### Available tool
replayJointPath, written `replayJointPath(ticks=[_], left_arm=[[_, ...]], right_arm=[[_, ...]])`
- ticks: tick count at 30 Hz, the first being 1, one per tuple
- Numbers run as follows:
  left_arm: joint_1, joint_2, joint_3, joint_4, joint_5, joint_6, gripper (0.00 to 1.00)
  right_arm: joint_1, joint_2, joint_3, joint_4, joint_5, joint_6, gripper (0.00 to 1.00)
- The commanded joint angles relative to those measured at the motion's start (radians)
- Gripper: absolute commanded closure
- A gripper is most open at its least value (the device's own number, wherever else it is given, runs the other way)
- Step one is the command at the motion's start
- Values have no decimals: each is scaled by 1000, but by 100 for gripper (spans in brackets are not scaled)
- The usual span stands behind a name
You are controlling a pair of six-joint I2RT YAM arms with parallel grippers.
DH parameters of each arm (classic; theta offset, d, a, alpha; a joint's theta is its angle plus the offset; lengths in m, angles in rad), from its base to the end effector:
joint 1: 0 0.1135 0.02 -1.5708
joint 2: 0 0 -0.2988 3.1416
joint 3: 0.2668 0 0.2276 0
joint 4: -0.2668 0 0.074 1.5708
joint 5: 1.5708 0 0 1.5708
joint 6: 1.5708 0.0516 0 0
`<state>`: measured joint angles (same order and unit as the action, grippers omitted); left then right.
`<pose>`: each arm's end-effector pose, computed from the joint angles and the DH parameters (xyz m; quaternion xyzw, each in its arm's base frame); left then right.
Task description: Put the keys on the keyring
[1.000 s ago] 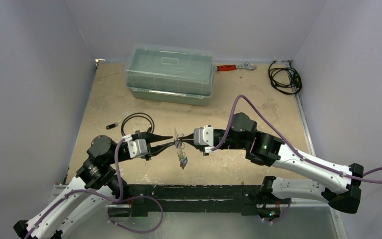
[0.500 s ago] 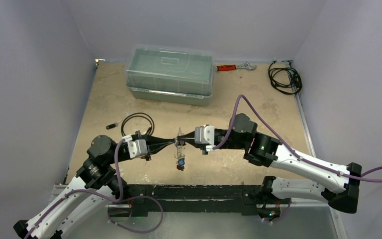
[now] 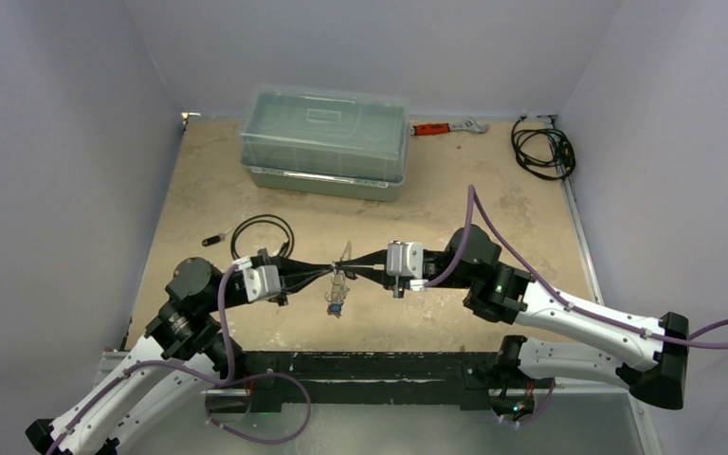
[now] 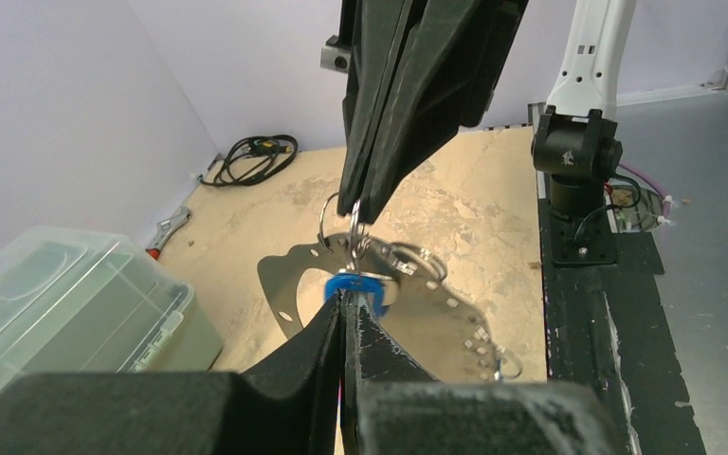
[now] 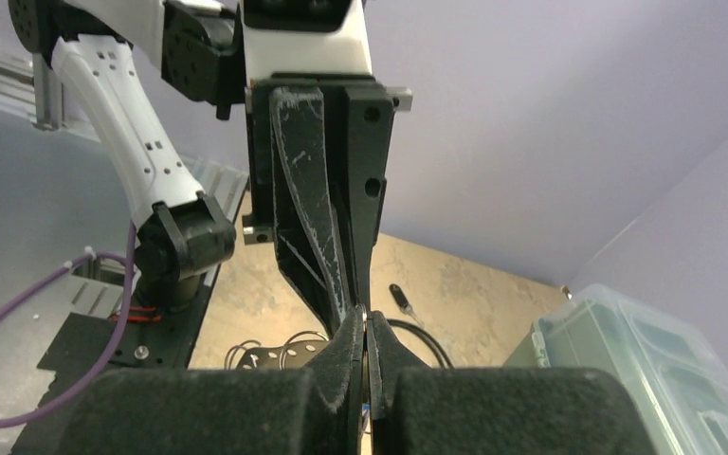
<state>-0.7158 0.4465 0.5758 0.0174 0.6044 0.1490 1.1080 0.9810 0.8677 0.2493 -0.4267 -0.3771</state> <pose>0.0379 -0.0718 0.3474 0.4660 0.4719 -0.3888 0.6395 0.0696 0.1872 0.4130 -0.5520 0.3655 0.3932 0.6381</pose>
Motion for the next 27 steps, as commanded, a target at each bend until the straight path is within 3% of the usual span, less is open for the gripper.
replayJointPath(ticks=[1,5,7,10,18,27], left_arm=[[-3,12,10,12,-3,-11,94],[-3,-6,11,12,-1,-16,51],[-3,-29,7,17,-3,-13,43],[-2,-56,4,20,-19,-5,42],[-3,-63,7,25,7,0,62],[-3,-61,7,31,15,-4,62]], right_arm=[[7,-35,4,153,-28,35,100],[7,-25,4,132,-2,28,100],[7,-25,3,121,-5,23,100],[7,-24,2,111,-13,22,100],[7,3,-2,131,-18,34,100],[7,29,11,141,-59,49,100]])
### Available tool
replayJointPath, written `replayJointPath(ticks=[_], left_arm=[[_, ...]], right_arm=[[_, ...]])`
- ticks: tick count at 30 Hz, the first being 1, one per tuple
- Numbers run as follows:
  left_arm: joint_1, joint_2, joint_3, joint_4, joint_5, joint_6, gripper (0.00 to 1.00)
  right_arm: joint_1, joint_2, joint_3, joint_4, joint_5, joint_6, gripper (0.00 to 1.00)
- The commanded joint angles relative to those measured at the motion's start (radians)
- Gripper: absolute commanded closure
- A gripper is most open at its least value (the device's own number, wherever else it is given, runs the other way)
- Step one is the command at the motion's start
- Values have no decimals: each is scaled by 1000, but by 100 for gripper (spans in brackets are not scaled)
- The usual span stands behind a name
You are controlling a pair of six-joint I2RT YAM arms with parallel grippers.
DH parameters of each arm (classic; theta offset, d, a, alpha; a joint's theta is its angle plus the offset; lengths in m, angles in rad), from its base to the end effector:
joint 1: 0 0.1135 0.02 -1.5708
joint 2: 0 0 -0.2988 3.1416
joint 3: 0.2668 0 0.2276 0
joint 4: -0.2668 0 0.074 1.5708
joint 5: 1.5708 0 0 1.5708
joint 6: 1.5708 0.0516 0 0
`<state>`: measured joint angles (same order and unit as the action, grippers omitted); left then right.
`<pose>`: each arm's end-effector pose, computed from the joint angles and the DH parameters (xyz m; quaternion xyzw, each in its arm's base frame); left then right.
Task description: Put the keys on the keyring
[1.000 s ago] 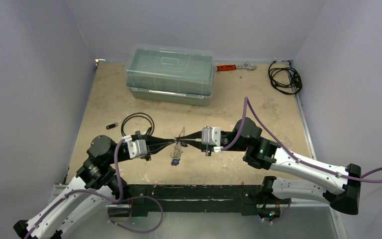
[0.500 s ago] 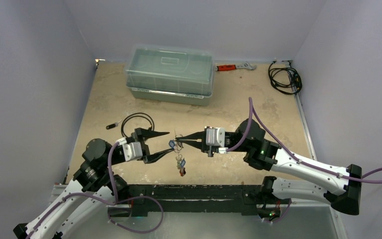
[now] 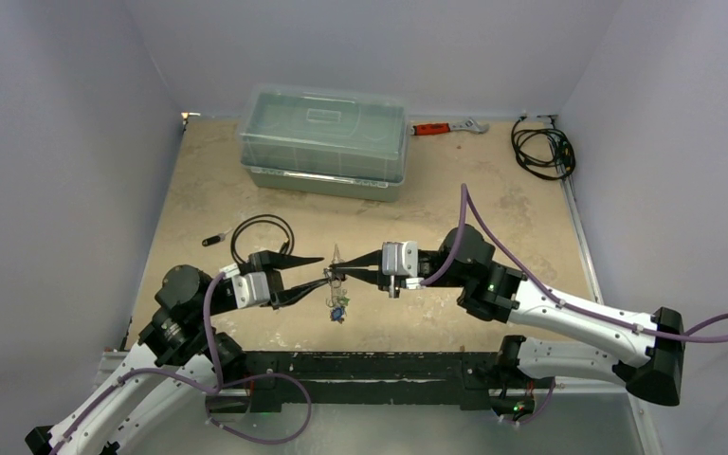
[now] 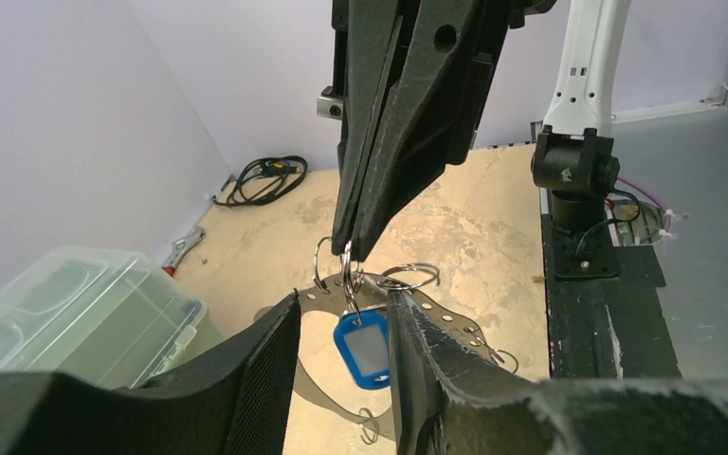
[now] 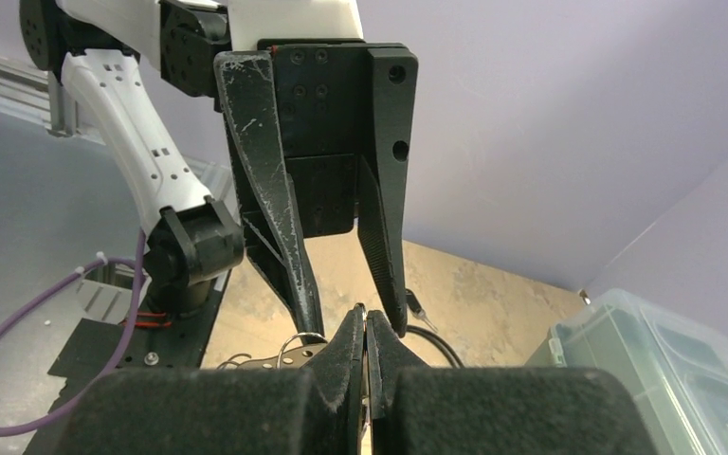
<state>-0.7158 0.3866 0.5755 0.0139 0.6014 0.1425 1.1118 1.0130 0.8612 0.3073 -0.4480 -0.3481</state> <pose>0.0275 -0.0626 0.3498 0.4599 0.4533 -0.3888 0.6572 0.0717 0.1955 0.4118 -0.5484 0.3598 0.4101 0.6337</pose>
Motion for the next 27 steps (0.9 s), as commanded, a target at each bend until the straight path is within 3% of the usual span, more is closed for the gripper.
replayJointPath(ticks=[1,16,21,27], left_arm=[[-3,-2,9,34,20,2,62],[-3,-5,14,26,30,10,79],[-3,-4,15,25,30,9,79],[-3,-7,17,23,26,8,67]], right_arm=[[3,-2,18,86,-42,21,100],[5,7,3,140,-102,50,100],[4,9,4,144,-107,51,100],[5,19,11,136,-122,52,100]])
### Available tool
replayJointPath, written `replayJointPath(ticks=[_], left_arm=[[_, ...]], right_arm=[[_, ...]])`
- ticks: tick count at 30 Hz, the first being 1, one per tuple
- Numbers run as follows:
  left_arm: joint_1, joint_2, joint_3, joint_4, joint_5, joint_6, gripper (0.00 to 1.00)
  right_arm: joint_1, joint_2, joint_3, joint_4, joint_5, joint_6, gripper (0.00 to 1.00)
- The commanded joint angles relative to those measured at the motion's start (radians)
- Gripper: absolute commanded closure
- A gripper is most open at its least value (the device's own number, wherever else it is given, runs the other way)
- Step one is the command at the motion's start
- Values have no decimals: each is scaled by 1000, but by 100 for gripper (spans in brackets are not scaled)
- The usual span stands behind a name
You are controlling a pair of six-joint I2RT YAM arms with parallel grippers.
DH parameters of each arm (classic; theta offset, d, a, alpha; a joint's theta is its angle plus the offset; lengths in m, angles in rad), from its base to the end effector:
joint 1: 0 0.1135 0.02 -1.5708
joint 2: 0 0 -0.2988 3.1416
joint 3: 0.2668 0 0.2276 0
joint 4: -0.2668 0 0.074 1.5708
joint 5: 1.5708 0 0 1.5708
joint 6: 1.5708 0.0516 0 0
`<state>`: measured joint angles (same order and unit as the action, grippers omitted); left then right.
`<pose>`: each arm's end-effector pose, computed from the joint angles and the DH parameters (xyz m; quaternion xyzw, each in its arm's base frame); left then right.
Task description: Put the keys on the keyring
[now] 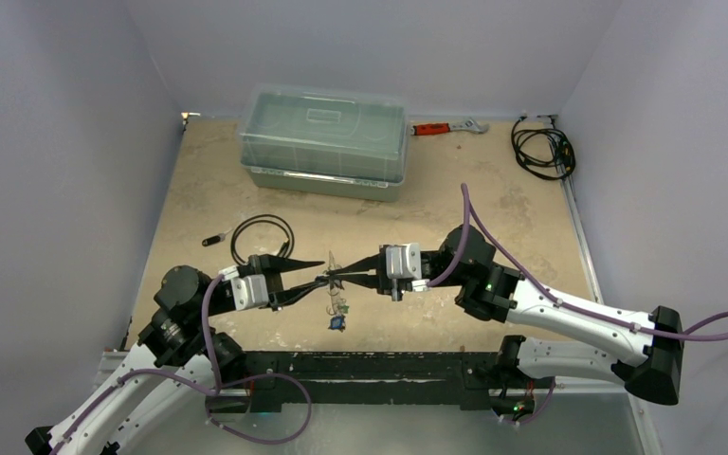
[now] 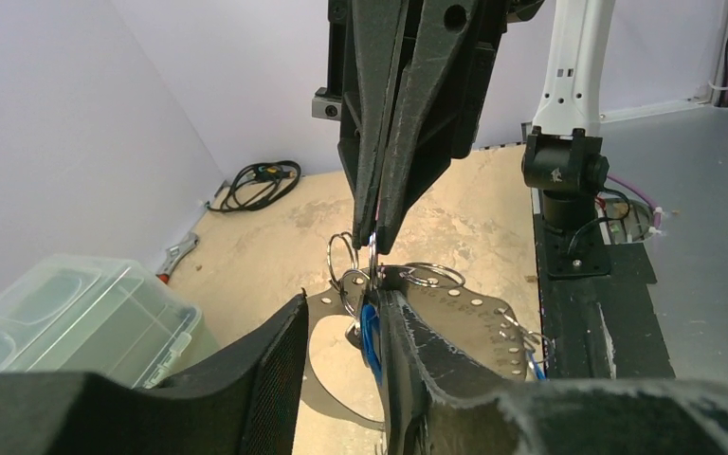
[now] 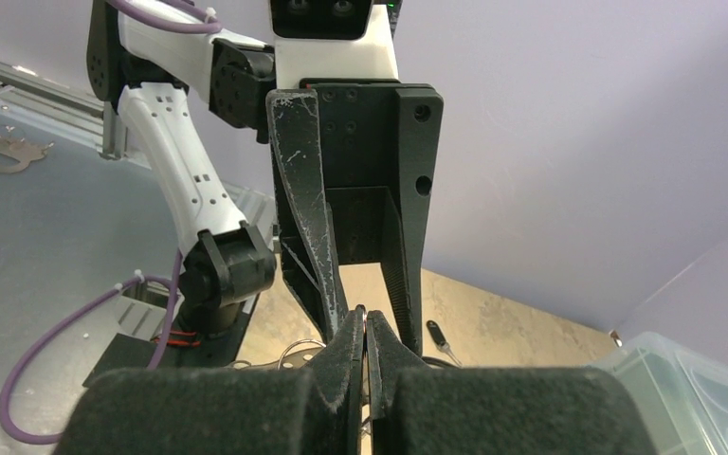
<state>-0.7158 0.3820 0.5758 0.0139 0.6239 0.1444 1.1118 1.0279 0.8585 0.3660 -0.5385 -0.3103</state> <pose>0.0255 -0.0621 0.3499 0.4667 0.4456 -0.3938 0.6547 0.0685 0.1984 0.4146 -0.5549 0.3291 0.4461 0.6204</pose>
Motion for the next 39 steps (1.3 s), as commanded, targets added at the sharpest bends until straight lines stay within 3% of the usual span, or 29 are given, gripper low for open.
replayJointPath(ticks=[1,11,14,17,23,24,26,28,34,39], left_arm=[[-3,-5,16,23,3,5,67],[-2,-3,26,9,20,8,65],[-2,1,28,7,20,11,78],[-1,4,34,0,17,14,100],[-1,-4,44,-12,-23,16,100],[-2,-2,46,-44,-26,21,100],[-1,7,53,-66,-46,29,100],[-3,20,61,-83,-56,38,100],[-2,73,63,-98,-89,37,100],[-3,127,71,-106,-83,25,100]], right_arm=[[5,8,14,77,-33,14,100],[5,25,11,92,32,5,100],[4,25,11,94,31,4,100],[4,21,10,95,24,6,100],[4,-3,-7,87,57,20,100],[4,-9,-8,65,72,12,96],[4,-18,10,-25,101,-16,68],[5,-28,50,-137,155,-65,54],[6,-10,253,-502,220,-138,47],[6,109,427,-836,226,-175,50]])
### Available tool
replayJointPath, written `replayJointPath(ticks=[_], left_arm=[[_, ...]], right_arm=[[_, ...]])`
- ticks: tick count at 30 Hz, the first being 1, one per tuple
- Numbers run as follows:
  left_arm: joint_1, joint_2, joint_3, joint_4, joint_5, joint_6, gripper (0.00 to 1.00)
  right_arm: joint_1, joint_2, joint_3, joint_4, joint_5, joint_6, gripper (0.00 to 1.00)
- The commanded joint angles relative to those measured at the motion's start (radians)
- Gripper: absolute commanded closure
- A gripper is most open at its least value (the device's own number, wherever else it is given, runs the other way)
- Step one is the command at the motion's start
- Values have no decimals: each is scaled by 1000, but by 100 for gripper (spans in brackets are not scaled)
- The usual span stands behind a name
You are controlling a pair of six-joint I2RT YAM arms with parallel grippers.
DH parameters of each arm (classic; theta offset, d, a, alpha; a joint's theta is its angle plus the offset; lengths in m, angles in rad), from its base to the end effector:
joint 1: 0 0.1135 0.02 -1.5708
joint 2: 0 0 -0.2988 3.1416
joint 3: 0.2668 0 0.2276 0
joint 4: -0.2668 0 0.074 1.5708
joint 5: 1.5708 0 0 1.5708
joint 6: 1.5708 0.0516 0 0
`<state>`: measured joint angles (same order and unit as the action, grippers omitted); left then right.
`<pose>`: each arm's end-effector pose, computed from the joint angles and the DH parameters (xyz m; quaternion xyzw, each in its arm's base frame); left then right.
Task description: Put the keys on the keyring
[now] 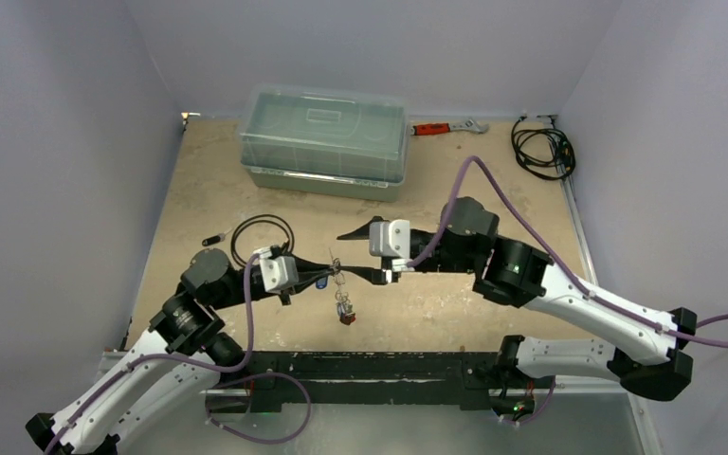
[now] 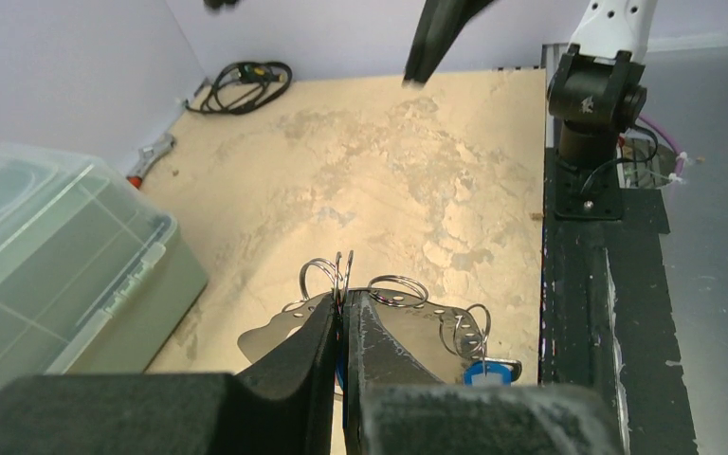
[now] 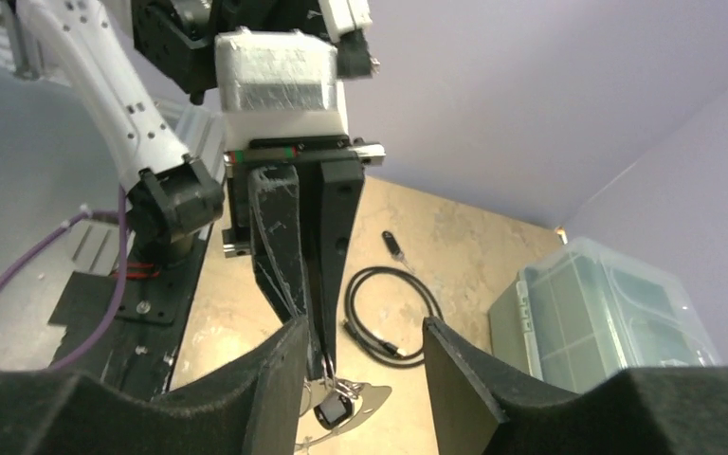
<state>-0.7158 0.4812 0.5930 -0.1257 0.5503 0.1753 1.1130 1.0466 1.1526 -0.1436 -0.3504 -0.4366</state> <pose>0.0461 -0.0759 0.3343 0.4675 0.5361 -0.3668 0.5996 0.0746 0.1915 0.4505 -0.5826 0.4222 0.3451 0.6027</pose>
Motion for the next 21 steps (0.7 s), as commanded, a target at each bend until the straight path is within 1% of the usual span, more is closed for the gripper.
replayJointPath(ticks=[1,2,4,7,11,21], left_arm=[[-2,37,54,33,-9,-7,100],[-2,44,56,31,-8,-8,100],[-1,54,57,32,-4,-12,100],[-2,71,52,39,23,-19,100],[-3,79,49,49,61,-27,100],[-3,67,36,73,95,-36,100]], right_arm=[[7,120,167,-388,42,-59,52],[7,144,191,-428,46,-60,54],[10,165,195,-448,39,-61,55],[14,173,174,-425,30,-69,57],[26,177,150,-388,67,-88,59],[28,195,135,-346,100,-101,60]])
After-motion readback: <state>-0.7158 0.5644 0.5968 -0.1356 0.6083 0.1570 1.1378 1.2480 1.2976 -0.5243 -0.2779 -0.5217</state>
